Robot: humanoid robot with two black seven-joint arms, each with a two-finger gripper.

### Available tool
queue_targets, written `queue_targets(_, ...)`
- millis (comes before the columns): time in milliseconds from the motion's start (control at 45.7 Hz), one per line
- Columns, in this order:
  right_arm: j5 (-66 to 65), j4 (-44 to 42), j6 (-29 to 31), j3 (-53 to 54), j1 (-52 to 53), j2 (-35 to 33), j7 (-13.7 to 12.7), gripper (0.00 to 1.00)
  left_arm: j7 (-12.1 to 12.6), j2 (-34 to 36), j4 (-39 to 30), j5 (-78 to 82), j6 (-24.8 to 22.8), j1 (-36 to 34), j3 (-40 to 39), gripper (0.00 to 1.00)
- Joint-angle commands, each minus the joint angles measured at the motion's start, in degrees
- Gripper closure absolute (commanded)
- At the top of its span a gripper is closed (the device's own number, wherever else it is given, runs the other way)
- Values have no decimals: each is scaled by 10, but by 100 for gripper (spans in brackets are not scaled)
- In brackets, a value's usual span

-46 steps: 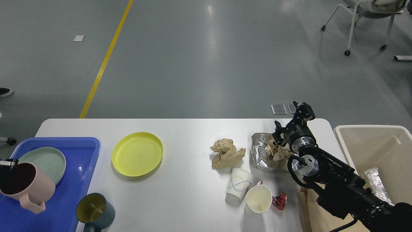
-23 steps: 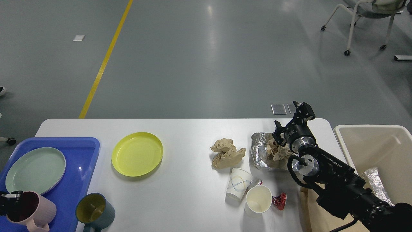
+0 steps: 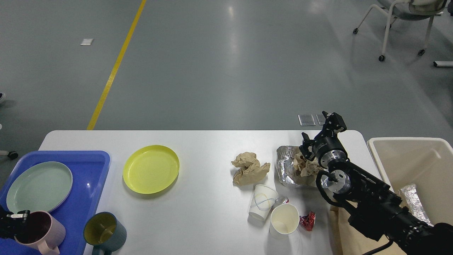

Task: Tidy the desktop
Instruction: 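Set the pink mug down at the tray's near corner, release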

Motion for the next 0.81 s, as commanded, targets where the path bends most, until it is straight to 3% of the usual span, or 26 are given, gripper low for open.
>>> queue_targets(0, 0, 0, 0, -1, 0, 0, 1, 0, 1, -9, -10, -67, 2, 5, 0, 7)
queue_targets(503, 0, 0, 0, 0, 0, 0, 0, 0, 5, -4, -15, -94, -34, -26, 47, 4)
queue_targets(656, -1, -1, 0, 0, 0, 0, 0, 0, 5, -7, -18, -94, -72, -107, 128, 4)
queue_targets(787, 0, 0, 0, 0, 0, 0, 1, 0, 5, -30, -47, -99, -130, -242, 227, 4)
